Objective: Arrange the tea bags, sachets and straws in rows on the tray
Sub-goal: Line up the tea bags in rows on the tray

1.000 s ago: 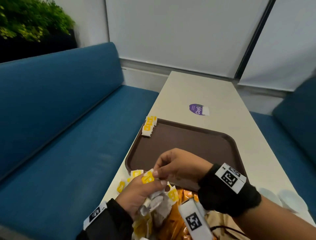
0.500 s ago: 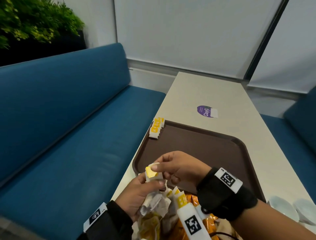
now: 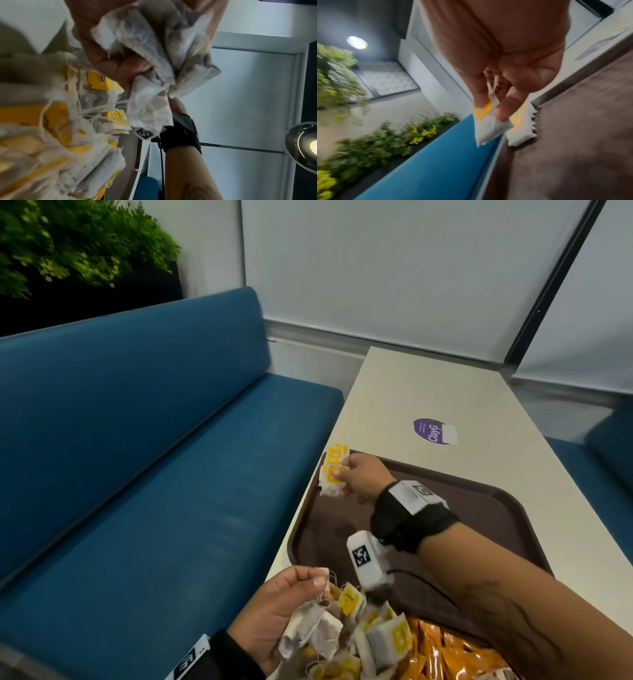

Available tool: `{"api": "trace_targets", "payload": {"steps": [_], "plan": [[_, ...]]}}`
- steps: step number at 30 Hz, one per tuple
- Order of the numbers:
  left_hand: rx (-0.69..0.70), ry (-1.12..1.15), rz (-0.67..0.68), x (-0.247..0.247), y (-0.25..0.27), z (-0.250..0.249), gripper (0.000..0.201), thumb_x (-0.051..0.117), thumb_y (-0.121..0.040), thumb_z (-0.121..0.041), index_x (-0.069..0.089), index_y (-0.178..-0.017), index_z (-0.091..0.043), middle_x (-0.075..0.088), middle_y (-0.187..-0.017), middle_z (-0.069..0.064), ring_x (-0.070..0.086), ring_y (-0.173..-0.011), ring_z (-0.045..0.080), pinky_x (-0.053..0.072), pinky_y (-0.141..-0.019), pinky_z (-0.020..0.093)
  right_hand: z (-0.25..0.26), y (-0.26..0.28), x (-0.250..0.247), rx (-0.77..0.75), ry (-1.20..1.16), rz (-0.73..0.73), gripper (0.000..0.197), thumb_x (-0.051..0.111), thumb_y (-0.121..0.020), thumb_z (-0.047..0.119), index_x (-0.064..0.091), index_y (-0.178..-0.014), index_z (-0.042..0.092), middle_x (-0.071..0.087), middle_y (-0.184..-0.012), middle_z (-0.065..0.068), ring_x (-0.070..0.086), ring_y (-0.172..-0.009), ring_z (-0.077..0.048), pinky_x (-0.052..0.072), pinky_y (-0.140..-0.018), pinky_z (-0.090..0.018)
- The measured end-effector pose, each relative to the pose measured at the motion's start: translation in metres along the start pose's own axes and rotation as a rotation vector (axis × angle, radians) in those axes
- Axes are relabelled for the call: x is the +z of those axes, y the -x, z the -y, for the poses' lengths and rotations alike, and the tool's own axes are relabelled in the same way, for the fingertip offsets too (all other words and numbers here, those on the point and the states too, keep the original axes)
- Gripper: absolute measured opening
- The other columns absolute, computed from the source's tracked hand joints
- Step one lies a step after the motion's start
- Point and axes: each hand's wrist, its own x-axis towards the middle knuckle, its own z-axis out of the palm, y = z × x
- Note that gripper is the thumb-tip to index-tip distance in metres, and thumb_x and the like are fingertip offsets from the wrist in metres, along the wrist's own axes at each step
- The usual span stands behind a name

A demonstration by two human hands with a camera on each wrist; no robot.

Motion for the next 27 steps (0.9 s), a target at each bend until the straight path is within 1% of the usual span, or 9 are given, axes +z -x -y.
{"api": "trace_targets", "payload": {"steps": [2, 5, 8, 11, 15, 19, 22, 25, 27], "plan": [[0.019, -0.032, 0.001, -0.005, 0.001, -0.001, 0.026, 0.074, -0.064, -0.002, 0.061, -0.085, 0.005, 0.061, -0.066, 0.018, 0.062, -0.057, 0.017, 0.052, -0.053, 0.021, -0.007, -0.026, 0.007, 0.072, 0.047, 0.025, 0.016, 0.059, -0.091, 0.006, 0.047, -0.082, 0.012, 0.049, -0.07, -0.005, 0.055, -0.054, -0.017, 0.033, -0.031, -0.013], [0.027, -0.069, -0.007, -0.015, 0.0, -0.005, 0.028, 0.075, -0.061, -0.002, 0.061, -0.084, 0.005, 0.063, -0.062, 0.016, 0.063, -0.053, 0.014, 0.051, -0.052, 0.019, -0.017, -0.052, 0.013, 0.167, 0.038, 0.028, 0.026, 0.063, -0.085, 0.003, 0.048, -0.071, 0.019, 0.055, -0.075, -0.004, 0.058, -0.064, -0.019, 0.056, -0.06, -0.025], [0.035, -0.105, -0.02, -0.024, -0.002, -0.006, 0.032, 0.068, -0.058, -0.014, 0.061, -0.084, 0.003, 0.065, -0.063, 0.014, 0.064, -0.057, 0.013, 0.05, -0.057, 0.018, -0.014, -0.064, 0.019, 0.231, 0.087, 0.012, 0.015, 0.064, -0.085, 0.009, 0.054, -0.078, 0.016, 0.058, -0.081, -0.005, 0.061, -0.069, -0.017, 0.052, -0.055, -0.019], [0.017, -0.13, -0.035, -0.032, -0.006, -0.004, 0.035, 0.074, -0.057, -0.016, 0.062, -0.085, 0.001, 0.067, -0.063, 0.013, 0.065, -0.059, 0.014, 0.05, -0.059, 0.019, -0.008, -0.071, 0.025, 0.299, 0.222, -0.102, 0.023, 0.063, -0.09, 0.028, 0.055, -0.078, 0.01, 0.059, -0.058, 0.003, 0.06, -0.064, -0.012, 0.038, -0.041, -0.017], [-0.005, -0.134, -0.04, -0.036, -0.009, -0.005, 0.032, 0.079, -0.067, -0.017, 0.062, -0.087, 0.001, 0.067, -0.064, 0.012, 0.065, -0.06, 0.014, 0.05, -0.059, 0.019, -0.008, -0.081, 0.028, 0.304, 0.409, -0.122, 0.026, 0.065, -0.086, 0.028, 0.051, -0.07, 0.014, 0.062, -0.071, 0.003, 0.06, -0.078, -0.015, 0.038, -0.049, -0.019], [0.003, -0.141, -0.012, -0.034, -0.01, -0.005, 0.033, 0.073, -0.061, -0.015, 0.062, -0.087, 0.001, 0.067, -0.065, 0.012, 0.065, -0.06, 0.012, 0.05, -0.059, 0.017, -0.014, -0.085, 0.033, 0.276, 0.526, -0.131, 0.011, 0.066, -0.082, 0.018, 0.063, -0.089, 0.01, 0.069, -0.098, -0.003, 0.064, -0.085, -0.017, 0.044, -0.059, -0.022], [0.016, -0.141, 0.016, -0.026, -0.008, -0.005, 0.033, 0.064, -0.059, -0.014, 0.061, -0.088, 0.003, 0.067, -0.064, 0.013, 0.065, -0.059, 0.011, 0.049, -0.058, 0.015, -0.019, -0.083, 0.028, 0.266, 0.495, -0.126, 0.016, 0.069, -0.083, 0.023, 0.06, -0.079, 0.01, 0.069, -0.084, -0.002, 0.064, -0.074, -0.015, 0.041, -0.051, -0.021], [0.016, -0.107, 0.029, -0.019, -0.005, -0.005, 0.034, 0.063, -0.06, -0.011, 0.061, -0.09, 0.004, 0.067, -0.066, 0.015, 0.065, -0.058, 0.013, 0.05, -0.056, 0.017, -0.016, -0.073, 0.016, 0.226, 0.363, -0.178, 0.028, 0.073, -0.081, 0.028, 0.064, -0.09, 0.004, 0.067, -0.091, -0.007, 0.065, -0.085, -0.022, 0.048, -0.067, -0.026], [0.02, -0.085, 0.034, -0.012, -0.003, -0.004, 0.033, 0.064, -0.061, -0.008, 0.061, -0.091, 0.004, 0.067, -0.068, 0.018, 0.065, -0.059, 0.015, 0.051, -0.057, 0.019, -0.011, -0.057, 0.005, 0.165, 0.21, -0.162, 0.019, 0.072, -0.082, 0.02, 0.062, -0.081, 0.005, 0.068, -0.086, -0.011, 0.065, -0.082, -0.027, 0.05, -0.066, -0.031]]}}
